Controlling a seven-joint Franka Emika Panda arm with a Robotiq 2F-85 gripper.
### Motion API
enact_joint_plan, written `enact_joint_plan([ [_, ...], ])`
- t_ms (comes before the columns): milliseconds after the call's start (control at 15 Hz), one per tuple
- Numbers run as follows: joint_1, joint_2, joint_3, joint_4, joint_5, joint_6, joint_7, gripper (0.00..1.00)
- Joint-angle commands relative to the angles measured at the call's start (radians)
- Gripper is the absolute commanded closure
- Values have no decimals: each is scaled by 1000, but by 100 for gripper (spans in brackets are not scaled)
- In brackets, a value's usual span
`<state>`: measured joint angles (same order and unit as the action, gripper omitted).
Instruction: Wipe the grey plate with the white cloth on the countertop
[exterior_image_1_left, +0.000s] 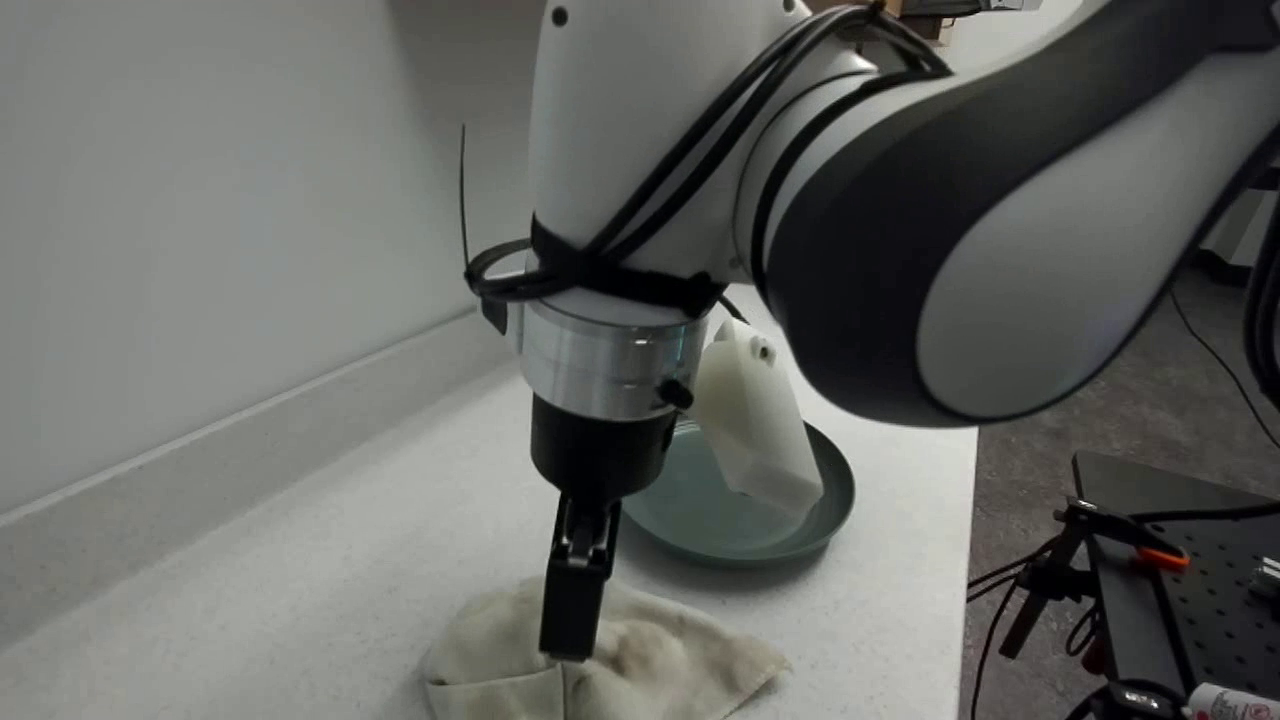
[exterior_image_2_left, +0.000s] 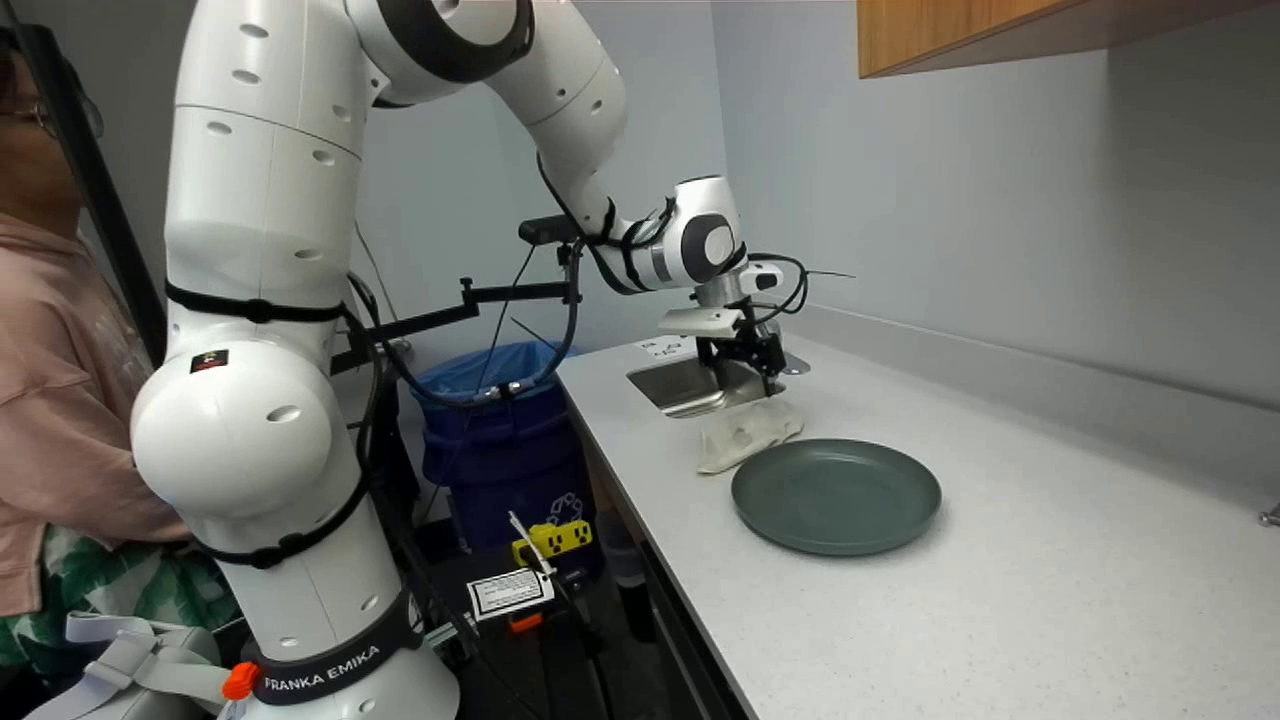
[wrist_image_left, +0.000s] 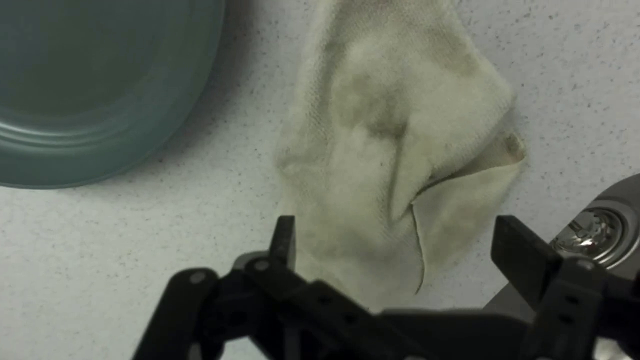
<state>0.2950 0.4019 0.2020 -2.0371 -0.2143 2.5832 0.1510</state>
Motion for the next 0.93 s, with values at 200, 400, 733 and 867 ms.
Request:
enact_joint_plan([
  [200,91,137,-90,131,-80,-6,37,0],
  [400,110,178,-112,170,-77,-10,50,0],
  [733,140,223,-128,197,-74,-18,66,0],
  [867,151,233,-134,202,-73,-18,75,6],
])
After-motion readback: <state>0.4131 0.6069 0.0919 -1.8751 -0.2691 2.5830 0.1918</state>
